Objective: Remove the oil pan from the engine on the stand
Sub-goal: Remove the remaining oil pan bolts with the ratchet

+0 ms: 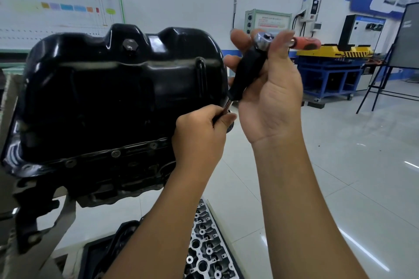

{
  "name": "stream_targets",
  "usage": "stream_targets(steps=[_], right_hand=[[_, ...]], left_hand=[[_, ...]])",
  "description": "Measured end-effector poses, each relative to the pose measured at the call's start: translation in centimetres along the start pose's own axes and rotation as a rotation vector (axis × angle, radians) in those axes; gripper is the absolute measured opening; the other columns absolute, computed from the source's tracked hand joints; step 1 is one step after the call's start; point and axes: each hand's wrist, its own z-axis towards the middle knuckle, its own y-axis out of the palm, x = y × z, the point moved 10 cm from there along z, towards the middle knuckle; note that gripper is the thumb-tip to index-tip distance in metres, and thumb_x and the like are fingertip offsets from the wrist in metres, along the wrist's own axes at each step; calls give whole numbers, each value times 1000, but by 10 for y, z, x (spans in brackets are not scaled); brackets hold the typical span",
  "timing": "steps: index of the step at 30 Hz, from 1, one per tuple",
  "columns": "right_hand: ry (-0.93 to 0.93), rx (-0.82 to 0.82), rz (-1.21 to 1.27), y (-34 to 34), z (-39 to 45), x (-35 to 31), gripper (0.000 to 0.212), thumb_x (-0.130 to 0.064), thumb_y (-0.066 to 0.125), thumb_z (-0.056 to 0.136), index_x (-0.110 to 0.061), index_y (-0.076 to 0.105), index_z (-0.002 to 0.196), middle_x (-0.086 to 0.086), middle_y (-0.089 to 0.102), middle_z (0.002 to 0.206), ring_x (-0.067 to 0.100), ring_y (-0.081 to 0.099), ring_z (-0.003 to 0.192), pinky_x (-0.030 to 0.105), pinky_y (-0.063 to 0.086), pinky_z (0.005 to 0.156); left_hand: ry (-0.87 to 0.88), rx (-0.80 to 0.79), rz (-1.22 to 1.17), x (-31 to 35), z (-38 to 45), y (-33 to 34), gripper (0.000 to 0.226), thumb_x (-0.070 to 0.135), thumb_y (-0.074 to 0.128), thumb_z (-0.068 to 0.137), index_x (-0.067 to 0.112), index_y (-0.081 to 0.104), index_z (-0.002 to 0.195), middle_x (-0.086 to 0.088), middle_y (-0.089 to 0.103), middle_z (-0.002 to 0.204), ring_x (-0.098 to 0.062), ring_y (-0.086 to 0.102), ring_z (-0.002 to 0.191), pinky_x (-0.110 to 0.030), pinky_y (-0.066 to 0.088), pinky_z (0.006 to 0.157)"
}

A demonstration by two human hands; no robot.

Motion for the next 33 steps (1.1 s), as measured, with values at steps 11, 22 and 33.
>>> stream_targets(steps=[11, 22, 33], right_hand=[[-52, 5, -63, -2, 1, -4, 24, -35, 47, 108, -14, 59, 105, 8, 77, 102, 21, 71, 77, 39, 45, 73], [-122, 16, -23, 3, -4, -4, 24, -35, 44, 108, -15, 55, 102, 12, 75, 106, 22, 64, 69, 27, 43, 60], [-44, -24, 38, 3, -2, -2, 35, -39, 44, 107, -7, 56, 111, 10, 74, 96, 20, 64, 70, 29, 51, 64]], left_hand=[[10, -67, 59, 3, 0, 1, 9, 46, 64, 87, 37, 66, 90, 22, 58, 56, -7, 59, 46, -37, 56, 47], [-65, -1, 12, -8, -1, 1, 29, 55, 61, 79, 27, 66, 78, 9, 54, 53, -20, 63, 49, -40, 55, 48], [66, -96, -15, -1, -1, 4, 12, 41, 62, 94, 32, 69, 94, 20, 56, 56, -9, 52, 48, -37, 55, 51]])
